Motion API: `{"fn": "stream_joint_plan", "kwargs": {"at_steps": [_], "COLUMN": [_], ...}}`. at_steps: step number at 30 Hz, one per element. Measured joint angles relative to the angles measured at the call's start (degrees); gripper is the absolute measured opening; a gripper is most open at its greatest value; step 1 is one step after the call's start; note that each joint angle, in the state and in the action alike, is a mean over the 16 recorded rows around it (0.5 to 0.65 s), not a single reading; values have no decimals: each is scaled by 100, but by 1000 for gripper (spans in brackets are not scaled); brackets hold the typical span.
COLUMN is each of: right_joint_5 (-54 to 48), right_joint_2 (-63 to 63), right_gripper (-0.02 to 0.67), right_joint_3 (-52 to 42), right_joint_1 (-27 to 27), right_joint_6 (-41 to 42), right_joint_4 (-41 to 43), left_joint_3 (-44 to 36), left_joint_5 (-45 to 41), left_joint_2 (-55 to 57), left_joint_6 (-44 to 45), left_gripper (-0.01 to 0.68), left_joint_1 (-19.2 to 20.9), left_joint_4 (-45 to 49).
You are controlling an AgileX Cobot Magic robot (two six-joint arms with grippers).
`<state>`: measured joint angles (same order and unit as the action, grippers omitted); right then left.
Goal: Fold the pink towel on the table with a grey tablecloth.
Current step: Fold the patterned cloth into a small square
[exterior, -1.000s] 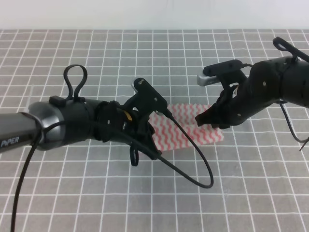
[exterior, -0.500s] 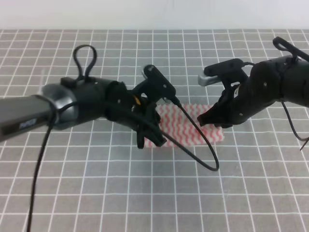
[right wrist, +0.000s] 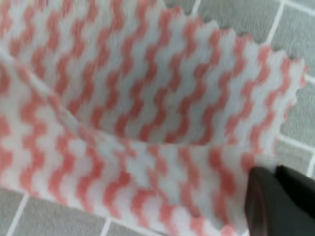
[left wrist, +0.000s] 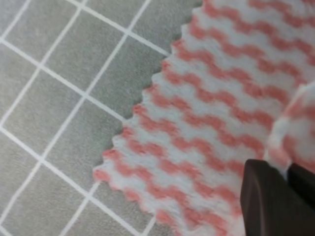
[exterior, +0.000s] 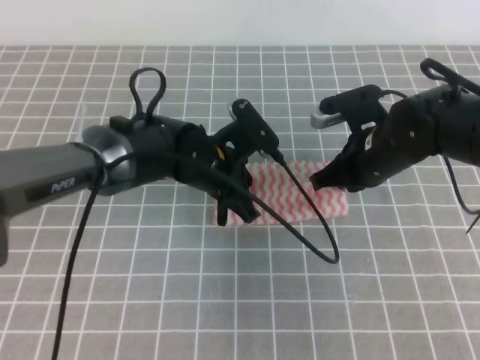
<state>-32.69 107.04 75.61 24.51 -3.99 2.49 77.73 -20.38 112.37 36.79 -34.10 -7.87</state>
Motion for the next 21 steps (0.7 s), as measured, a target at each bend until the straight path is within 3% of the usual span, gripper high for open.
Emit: {"fn": "stream_joint_plan", "kwargs": {"at_steps": [21], "right_joint_5": [429], "right_joint_2": [-4], "right_gripper": [-16], "right_joint_3": [-3], "right_joint_1": [-1], "right_joint_6": [-48], "right_joint_4": [155], "left_joint_3": [137], "left_joint_5": [220], "left_joint_2": [238], "left_joint_6": [-235], "left_gripper": [-1], "left_joint_1": [8], "left_joint_4": [35]}}
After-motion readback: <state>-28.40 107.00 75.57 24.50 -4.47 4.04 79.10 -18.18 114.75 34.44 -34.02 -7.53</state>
